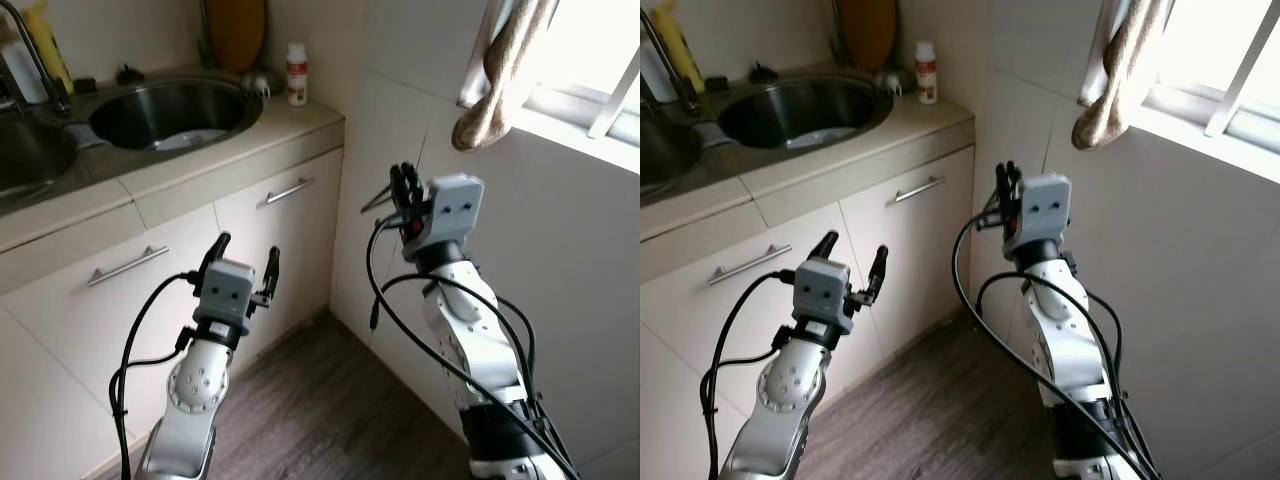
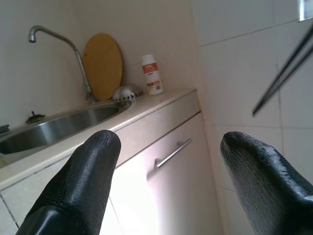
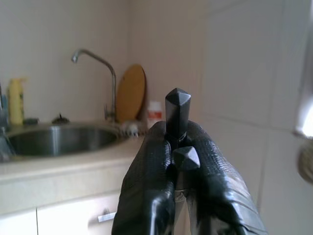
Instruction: Kitchen organization
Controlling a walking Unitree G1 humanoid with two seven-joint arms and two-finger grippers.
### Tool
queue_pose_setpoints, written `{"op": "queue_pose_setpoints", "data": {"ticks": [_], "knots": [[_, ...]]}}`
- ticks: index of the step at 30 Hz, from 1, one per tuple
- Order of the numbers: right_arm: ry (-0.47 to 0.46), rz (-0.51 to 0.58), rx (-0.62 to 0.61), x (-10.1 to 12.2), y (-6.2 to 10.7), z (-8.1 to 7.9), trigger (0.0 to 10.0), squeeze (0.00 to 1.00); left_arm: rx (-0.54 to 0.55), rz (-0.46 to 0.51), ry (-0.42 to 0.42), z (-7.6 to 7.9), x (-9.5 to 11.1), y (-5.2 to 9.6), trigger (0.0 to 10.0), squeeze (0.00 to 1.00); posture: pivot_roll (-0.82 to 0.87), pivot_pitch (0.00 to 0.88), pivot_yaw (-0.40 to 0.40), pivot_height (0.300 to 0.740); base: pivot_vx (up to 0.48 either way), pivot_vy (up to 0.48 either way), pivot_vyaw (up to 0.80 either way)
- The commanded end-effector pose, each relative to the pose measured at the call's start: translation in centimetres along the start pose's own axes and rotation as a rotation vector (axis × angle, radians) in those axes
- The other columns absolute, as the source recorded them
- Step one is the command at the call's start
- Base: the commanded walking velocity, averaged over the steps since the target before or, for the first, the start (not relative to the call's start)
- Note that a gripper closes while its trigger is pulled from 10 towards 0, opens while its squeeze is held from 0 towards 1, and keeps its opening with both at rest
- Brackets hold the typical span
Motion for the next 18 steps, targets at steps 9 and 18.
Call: {"op": "queue_pose_setpoints", "data": {"ticks": [9,18], "knots": [[0.044,0.094,-0.002,2.3,-1.1,0.0,10.0,0.00,-0.011,0.023,-0.007,0.2,0.5,-0.2,10.0,0.00,0.10,0.000,-0.037,0.740,0.350,0.000,0.27],[0.038,0.121,0.036,3.1,-1.6,-0.7,10.0,0.00,-0.006,0.025,-0.012,0.1,0.5,-0.2,10.0,0.00,0.10,0.000,-0.040,0.740,0.283,0.000,0.80]]}}
Point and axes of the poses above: a point about 5 cm out from each wrist's last joint towards the gripper, its own y axis pointing back from the gripper into the wrist, its own x axis along the axis of the wrist's last joint, z = x × y, the point moved 1 cm from there along -y, pointing out of the wrist towards the gripper, and after that the axes turned 13 degrees about y, right-handed, at the moved point
